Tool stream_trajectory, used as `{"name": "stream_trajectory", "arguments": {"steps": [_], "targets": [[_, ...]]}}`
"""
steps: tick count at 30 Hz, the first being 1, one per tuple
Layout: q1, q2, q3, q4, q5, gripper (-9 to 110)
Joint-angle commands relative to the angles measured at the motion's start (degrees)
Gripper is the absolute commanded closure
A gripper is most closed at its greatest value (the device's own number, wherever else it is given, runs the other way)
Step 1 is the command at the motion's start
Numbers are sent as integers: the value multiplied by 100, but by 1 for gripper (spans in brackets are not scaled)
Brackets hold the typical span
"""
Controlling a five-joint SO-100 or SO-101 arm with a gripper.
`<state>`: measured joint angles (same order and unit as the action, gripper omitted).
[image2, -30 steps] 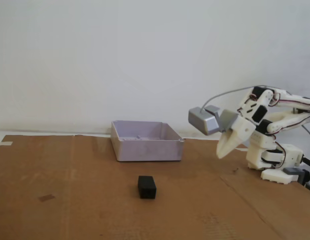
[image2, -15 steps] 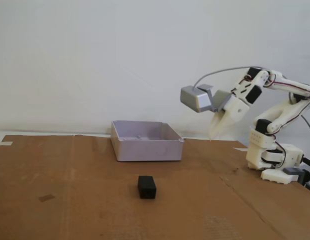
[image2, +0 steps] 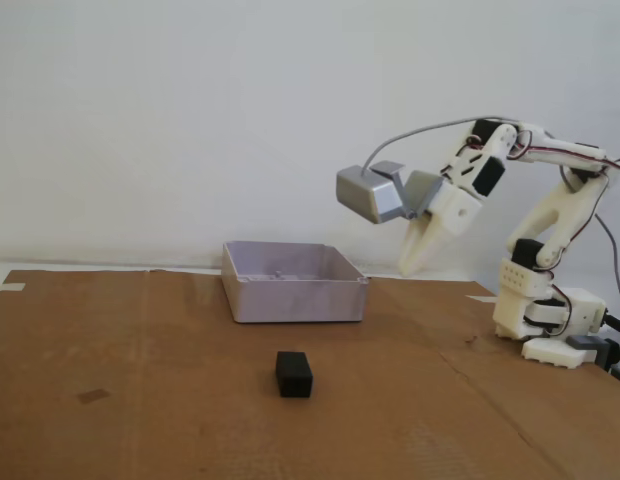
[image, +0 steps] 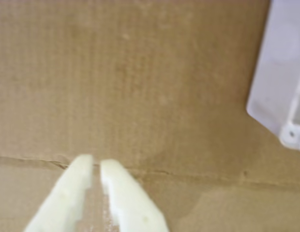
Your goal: Grasp a block and put it in the box.
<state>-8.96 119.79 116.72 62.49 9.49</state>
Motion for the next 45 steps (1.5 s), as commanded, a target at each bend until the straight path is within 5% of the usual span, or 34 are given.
{"name": "stream_trajectory", "arguments": {"steps": [1, 22, 45], "targets": [[-211, -352, -1090, -211, 18, 101], [-536, -3428, -4263, -211, 53, 101], [-510, -4975, -5634, -220, 53, 101]]}}
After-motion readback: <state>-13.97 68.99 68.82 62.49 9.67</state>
